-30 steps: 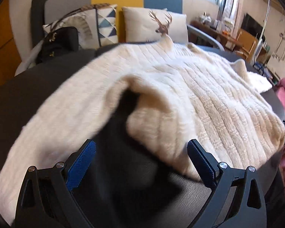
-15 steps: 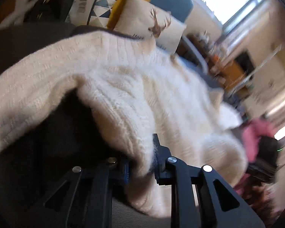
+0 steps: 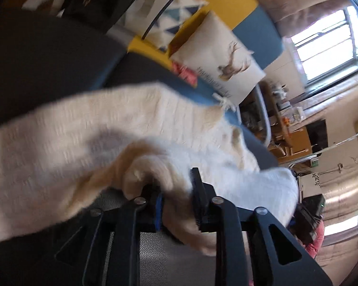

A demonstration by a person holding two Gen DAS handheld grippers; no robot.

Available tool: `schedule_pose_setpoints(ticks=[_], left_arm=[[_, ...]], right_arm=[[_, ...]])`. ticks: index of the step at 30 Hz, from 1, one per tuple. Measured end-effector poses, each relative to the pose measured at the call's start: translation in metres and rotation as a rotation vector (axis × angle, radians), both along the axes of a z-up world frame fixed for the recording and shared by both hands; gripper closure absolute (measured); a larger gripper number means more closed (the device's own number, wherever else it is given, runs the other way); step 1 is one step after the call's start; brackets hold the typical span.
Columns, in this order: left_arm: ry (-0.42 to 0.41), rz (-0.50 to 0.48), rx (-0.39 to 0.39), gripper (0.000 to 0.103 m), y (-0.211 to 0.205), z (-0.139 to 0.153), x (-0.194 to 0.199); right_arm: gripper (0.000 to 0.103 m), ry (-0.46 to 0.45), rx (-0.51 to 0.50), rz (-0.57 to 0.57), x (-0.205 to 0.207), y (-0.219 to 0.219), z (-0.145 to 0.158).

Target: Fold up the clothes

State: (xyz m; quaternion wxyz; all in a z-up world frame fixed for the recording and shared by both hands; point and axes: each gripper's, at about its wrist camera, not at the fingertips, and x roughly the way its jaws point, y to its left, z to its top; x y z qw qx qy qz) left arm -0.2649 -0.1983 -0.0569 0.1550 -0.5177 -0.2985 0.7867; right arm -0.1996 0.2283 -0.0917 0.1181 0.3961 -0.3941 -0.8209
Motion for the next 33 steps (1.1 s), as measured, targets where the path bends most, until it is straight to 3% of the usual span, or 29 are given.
schedule_pose_setpoints(ticks=[5,6,7,11,13,16,20,27,28,29,31,32,33], left_arm=[[0.052,0.013,0.087,0.043,-0.001,-0.006,0.033],[0.066,0.012,0.096,0.041,-0.003,-0.004,0.042],[0.088,0.025,0.099,0.038,-0.006,-0.003,0.051],[0.152,0.073,0.111,0.024,-0.01,-0.004,0.09],[0.156,0.067,0.109,0.023,-0.003,-0.01,0.101],[0.129,-0.002,0.02,0.023,0.027,-0.024,0.109],[0.218,-0.056,-0.118,0.023,0.071,-0.025,0.111],[0.275,-0.022,-0.235,0.016,0.111,-0.029,0.095],[0.272,-0.012,-0.232,0.014,0.112,-0.028,0.093],[0.262,-0.011,-0.22,0.014,0.111,-0.028,0.09],[0.24,-0.012,-0.194,0.018,0.109,-0.026,0.084],[0.232,-0.028,-0.146,0.041,0.105,-0.024,0.081],[0.223,-0.042,-0.116,0.053,0.101,-0.022,0.079]], right_arm=[[0.091,-0.131,-0.053,-0.054,-0.003,0.015,-0.045],[0.088,-0.105,-0.048,-0.064,0.003,0.019,-0.039],[0.077,-0.08,-0.043,-0.074,0.008,0.023,-0.033],[0.074,0.054,0.052,-0.036,0.038,0.025,0.004],[0.072,0.076,0.102,0.028,0.051,0.012,0.011],[0.072,0.08,0.165,0.134,0.067,-0.012,0.012],[0.072,0.081,0.225,0.182,0.07,-0.042,0.007],[0.072,0.004,0.081,0.085,0.026,-0.058,-0.015],[0.076,-0.017,0.054,0.07,0.024,-0.058,-0.021],[0.087,-0.031,0.023,0.058,0.023,-0.057,-0.027],[0.096,-0.044,-0.058,0.038,0.023,-0.051,-0.037],[0.097,-0.035,-0.097,0.033,0.025,-0.048,-0.039],[0.097,-0.017,-0.128,0.026,0.029,-0.044,-0.039]])
